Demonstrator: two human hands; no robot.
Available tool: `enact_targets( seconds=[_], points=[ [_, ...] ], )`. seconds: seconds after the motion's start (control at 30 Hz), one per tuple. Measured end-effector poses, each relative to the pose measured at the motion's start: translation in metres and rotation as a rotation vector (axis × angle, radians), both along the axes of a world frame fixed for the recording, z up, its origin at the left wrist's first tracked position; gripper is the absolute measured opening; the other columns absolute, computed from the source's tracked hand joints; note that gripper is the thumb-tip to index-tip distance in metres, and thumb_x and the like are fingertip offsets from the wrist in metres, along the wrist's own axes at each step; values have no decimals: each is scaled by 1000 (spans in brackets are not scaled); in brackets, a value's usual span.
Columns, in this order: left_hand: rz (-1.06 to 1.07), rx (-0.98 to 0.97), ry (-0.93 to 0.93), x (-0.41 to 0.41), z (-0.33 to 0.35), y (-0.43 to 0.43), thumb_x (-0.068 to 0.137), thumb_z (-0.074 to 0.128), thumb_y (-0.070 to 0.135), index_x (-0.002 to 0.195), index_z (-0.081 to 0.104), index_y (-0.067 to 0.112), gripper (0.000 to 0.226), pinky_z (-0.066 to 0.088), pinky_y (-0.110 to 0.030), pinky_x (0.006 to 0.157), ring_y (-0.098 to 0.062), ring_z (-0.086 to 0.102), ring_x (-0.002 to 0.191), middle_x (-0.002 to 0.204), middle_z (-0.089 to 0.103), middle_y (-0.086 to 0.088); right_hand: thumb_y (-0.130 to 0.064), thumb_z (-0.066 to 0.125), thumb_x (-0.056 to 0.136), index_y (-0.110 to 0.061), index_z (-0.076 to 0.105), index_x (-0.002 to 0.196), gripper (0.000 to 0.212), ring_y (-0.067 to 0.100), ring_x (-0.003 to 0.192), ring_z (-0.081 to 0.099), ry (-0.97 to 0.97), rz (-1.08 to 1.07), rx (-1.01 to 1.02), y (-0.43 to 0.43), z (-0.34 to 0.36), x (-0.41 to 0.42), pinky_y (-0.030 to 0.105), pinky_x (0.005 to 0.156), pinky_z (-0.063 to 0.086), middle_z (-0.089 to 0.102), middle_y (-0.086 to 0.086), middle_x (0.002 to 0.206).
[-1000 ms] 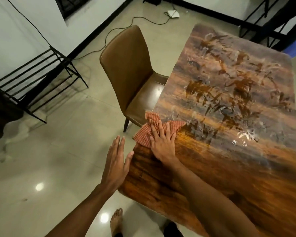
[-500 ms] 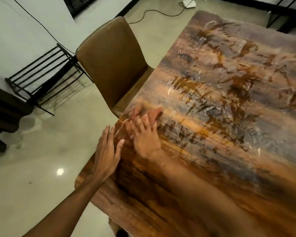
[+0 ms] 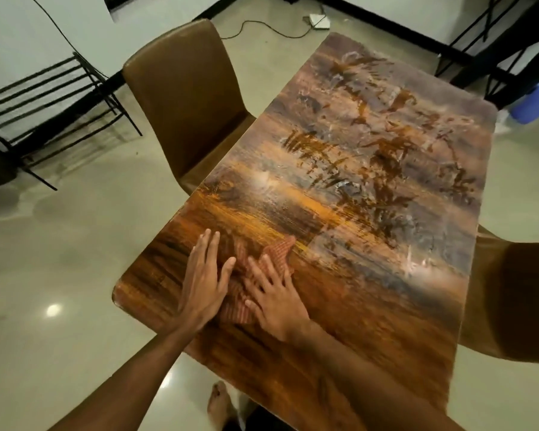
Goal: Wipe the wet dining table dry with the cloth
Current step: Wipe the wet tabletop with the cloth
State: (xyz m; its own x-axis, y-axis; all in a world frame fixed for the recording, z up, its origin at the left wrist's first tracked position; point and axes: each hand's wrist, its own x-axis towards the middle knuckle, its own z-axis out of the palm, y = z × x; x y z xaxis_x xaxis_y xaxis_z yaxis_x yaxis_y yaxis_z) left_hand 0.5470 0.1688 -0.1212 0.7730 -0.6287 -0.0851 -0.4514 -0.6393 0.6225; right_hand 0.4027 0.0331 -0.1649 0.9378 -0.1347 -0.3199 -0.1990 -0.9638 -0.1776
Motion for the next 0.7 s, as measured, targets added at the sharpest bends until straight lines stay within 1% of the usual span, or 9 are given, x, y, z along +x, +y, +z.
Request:
enact_targets(
  seconds=[0.03,0.1,0.17,0.27,0.33,0.4,0.5,0.63,0.7],
  points=[
    [2,-13,-6,-7,1,2,101,31,53,157,23,16,67,17,-44,124,-21,12,153,166,15,-7,-56,13,110,-31,23,163,60,31,160,-15,1,68,-8,-4,3,-7,65,126,-1,-7,1,176],
    [23,-16,2,-16,1,8,99,30,56,157,22,17,70,17,-44,124,-21,12,153,166,15,-6,-57,8,110,-35,8,166,60,29,159,-21,1,44,-81,-44,8,-6,64,126,-8,-16,-1,174],
    [60,-2,8,-30,-1,18,98,28,59,158,20,19,72,16,-43,124,-21,12,153,166,14,-5,-57,6,109,-36,-8,165,61,34,158,-22,52,-162,-150,-90,16,0,66,125,-8,-24,2,171],
    [111,18,1,-54,-1,26,97,28,59,157,21,19,74,14,-41,124,-21,12,153,166,14,-5,-53,13,110,-32,-7,166,63,37,158,-19,49,-402,-50,-113,23,2,67,125,-5,-17,4,173],
    [132,30,5,-77,1,23,96,28,59,157,22,17,74,13,-41,124,-22,12,153,166,15,-6,-52,13,110,-30,-4,167,63,37,157,-22,18,-276,-17,-82,19,-18,69,124,-2,-18,5,173],
    [152,35,10,-101,3,15,96,30,57,157,24,16,73,13,-42,124,-24,13,153,165,17,-9,-53,15,109,-30,9,167,62,35,158,-20,-6,-13,-4,-46,10,-51,69,125,1,-14,3,174],
    [197,54,-18,-147,3,-16,96,31,55,156,25,15,72,11,-42,124,-24,14,152,165,18,-10,-56,13,109,-33,18,166,61,28,161,-14,-61,242,-17,-72,6,-92,60,125,-8,-8,-2,175],
    [260,83,-22,-214,1,-56,98,27,60,157,21,20,72,12,-42,125,-20,12,153,166,15,-5,-60,8,107,-35,0,166,65,34,159,-18,-26,-68,-51,-211,8,-115,65,125,-10,-17,2,173],
    [252,69,-17,-250,-2,-72,99,27,60,157,22,20,71,15,-43,124,-18,11,153,166,15,-4,-59,9,108,-34,-2,166,65,36,158,-19,6,-198,-63,-265,11,-135,67,124,-6,-16,4,174]
  ],
)
